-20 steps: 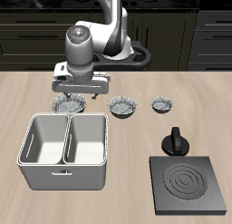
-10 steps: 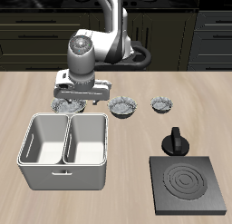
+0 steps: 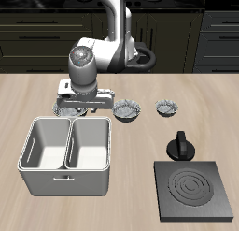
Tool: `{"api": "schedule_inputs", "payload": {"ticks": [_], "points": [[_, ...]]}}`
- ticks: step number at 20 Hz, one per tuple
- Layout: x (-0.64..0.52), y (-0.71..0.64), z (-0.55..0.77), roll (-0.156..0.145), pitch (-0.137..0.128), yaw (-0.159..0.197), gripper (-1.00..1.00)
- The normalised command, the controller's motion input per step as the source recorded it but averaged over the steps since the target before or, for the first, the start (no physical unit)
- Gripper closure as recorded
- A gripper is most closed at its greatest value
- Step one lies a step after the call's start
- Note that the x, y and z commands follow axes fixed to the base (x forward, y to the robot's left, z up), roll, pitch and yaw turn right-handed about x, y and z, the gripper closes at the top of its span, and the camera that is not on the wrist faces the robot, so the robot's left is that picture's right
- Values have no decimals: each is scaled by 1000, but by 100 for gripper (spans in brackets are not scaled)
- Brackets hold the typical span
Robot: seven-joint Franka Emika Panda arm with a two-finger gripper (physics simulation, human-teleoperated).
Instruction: Place the largest bowl inside the right compartment of the bowl drainer
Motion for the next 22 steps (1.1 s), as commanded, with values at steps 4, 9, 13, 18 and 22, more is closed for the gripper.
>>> {"api": "schedule_inputs", "payload": {"ticks": [4, 9, 13, 18, 22], "points": [[-1, 16, 24, 11, 3, -15, 100], [-5, 57, 181, 10, -33, 10, 100], [-14, 91, 332, 4, -48, 6, 100], [-29, 141, 516, 21, -79, 11, 100], [-99, 173, 766, 15, -112, 3, 100]]}}
